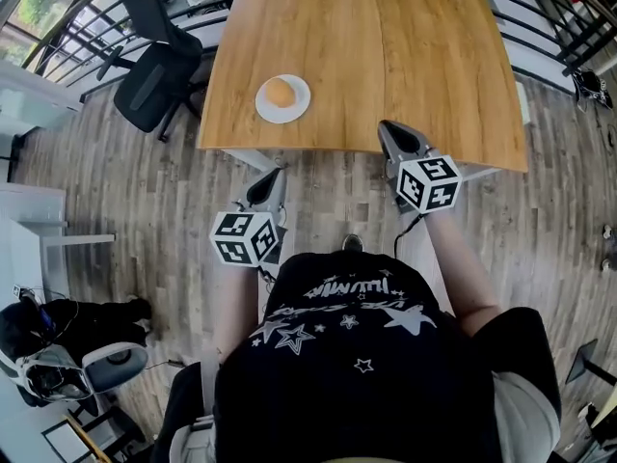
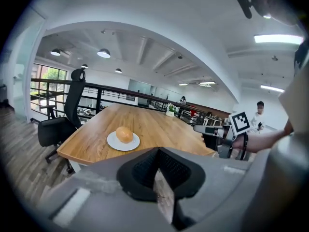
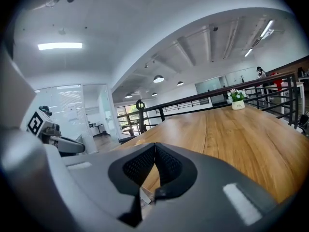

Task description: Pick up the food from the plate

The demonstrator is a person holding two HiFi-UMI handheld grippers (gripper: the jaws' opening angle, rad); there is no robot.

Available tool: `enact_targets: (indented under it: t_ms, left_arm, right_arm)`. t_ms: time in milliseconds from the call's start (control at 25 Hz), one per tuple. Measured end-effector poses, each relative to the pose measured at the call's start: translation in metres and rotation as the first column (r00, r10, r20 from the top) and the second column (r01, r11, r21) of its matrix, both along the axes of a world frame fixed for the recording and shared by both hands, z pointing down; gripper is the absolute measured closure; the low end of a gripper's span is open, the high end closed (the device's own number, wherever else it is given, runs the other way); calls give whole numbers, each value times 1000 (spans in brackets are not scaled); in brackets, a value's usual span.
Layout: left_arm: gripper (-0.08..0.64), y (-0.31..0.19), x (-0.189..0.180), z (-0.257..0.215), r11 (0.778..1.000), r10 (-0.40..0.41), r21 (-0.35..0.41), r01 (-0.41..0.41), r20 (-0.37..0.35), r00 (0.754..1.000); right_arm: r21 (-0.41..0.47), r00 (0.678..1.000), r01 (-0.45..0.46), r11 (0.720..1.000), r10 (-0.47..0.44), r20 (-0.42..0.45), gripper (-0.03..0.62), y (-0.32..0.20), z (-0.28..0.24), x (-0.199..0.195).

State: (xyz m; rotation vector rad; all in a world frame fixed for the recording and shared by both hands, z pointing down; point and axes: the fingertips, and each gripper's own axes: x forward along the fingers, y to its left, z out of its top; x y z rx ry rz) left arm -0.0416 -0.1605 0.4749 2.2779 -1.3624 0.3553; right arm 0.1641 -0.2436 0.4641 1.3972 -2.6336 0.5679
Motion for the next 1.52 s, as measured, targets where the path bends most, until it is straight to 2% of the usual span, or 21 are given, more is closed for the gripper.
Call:
enact_targets:
  t_ms: [200, 440, 800, 1000, 1520]
  left_arm:
    - [560, -2, -3, 5, 998, -61, -27, 61, 0, 998]
    - [560, -4, -25, 12, 993, -108, -42, 109, 10, 994]
    - [560, -48, -49, 20, 995, -88, -38, 88, -3, 996]
    - [560, -89, -76, 22, 996, -83, -46, 83, -11, 996]
    - [560, -148, -117, 35, 994, -73, -83, 70, -26, 997]
  right_arm:
    - [-27, 998, 58, 998, -59, -7, 546, -15, 9, -10]
    - [-45, 992, 128, 991, -128, -12, 435, -24, 18, -44]
    - [-86, 983, 173, 981, -178, -52, 238, -53, 32, -87]
    - [-113, 975, 188, 976, -200, -102, 165, -82, 42, -124]
    - [-212, 940, 267, 940, -303, -155, 146, -127, 76, -200]
